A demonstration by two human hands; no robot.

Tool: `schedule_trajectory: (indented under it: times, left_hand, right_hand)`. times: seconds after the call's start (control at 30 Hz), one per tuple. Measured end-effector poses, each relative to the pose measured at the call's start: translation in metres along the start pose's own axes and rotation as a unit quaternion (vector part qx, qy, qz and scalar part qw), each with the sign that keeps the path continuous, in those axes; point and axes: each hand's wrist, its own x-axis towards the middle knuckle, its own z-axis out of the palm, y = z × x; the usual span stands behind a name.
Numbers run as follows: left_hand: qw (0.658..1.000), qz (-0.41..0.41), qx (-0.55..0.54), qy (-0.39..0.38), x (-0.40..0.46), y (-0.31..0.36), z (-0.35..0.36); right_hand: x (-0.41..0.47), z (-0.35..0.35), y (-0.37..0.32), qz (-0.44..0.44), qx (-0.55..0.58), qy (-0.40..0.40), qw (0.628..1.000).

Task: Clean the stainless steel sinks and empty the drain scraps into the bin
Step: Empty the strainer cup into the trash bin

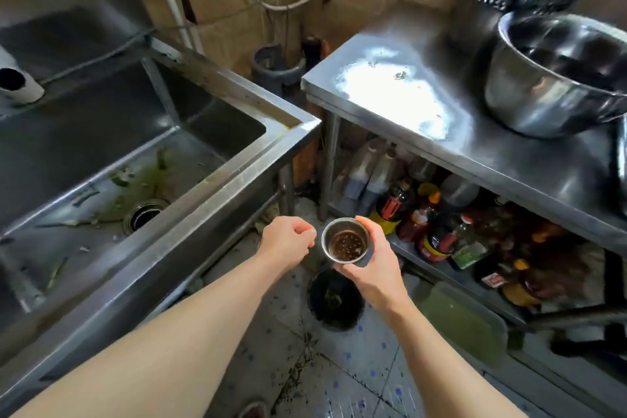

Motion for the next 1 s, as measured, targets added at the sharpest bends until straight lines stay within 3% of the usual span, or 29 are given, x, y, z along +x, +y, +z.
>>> schedule_trajectory:
  times: [0.53, 1.0]
  left_hand:
    - [0.989, -0.004, -0.026, 0.149, -0.084, 0.009, -0.115]
    - [0.949, -0.066, -0.082, 0.296, -0.199, -0.098, -0.272]
  right_hand:
    - [-0.025, 0.040, -0.129, -0.128, -0.035, -0.104, 0.986]
    - [-0.102, 0.153, -0.255, -0.183, -0.093, -0.226, 0.952]
